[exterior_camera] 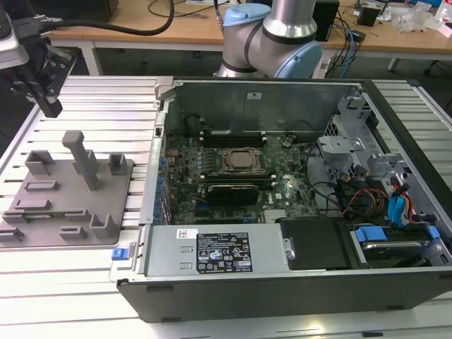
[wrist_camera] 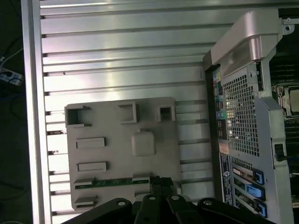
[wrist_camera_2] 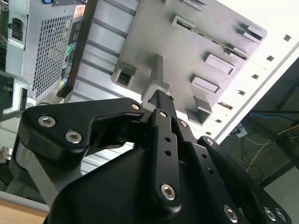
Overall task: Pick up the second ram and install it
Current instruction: 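Reach for the second ram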
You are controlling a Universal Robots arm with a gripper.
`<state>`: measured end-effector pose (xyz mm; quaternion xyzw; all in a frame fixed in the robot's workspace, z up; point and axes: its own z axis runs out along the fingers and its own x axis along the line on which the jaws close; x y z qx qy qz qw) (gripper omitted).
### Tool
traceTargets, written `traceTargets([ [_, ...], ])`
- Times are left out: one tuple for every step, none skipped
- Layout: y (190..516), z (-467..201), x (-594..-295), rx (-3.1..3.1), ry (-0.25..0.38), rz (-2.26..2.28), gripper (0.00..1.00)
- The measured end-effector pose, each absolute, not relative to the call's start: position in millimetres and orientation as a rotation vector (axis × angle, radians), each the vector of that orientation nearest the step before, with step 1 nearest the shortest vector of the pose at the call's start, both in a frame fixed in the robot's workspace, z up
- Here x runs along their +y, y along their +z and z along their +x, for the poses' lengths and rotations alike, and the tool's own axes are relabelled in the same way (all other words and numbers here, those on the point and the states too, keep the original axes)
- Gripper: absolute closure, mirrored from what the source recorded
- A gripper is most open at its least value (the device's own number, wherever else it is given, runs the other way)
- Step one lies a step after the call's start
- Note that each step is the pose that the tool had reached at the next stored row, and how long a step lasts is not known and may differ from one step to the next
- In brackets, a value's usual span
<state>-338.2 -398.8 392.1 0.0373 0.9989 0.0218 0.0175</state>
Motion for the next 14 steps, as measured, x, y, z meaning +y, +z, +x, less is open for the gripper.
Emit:
traceTargets([
  [392,-341,-399,3.104,0.068,0.116,0.92],
  [392,-345,-399,3.103,0.068,0.116,0.92],
  [390,-349,-399,3.103,0.068,0.116,0.92],
  [389,-352,-399,3.103,0.068,0.116,0.92],
  [387,-353,-399,3.103,0.068,0.116,0.92],
  [386,-355,-399,3.103,0.068,0.116,0.92],
  [385,-355,-400,3.103,0.068,0.116,0.92],
  [383,-356,-400,3.103,0.068,0.116,0.92],
  [380,-358,-402,3.103,0.068,0.116,0.92],
  [378,-359,-402,3.103,0.068,0.116,0.92],
  [376,-359,-404,3.103,0.068,0.116,0.92],
  [374,-361,-405,3.103,0.068,0.116,0.92],
  [372,-362,-407,3.103,0.068,0.116,0.92],
  [370,-363,-408,3.103,0.068,0.116,0.92],
])
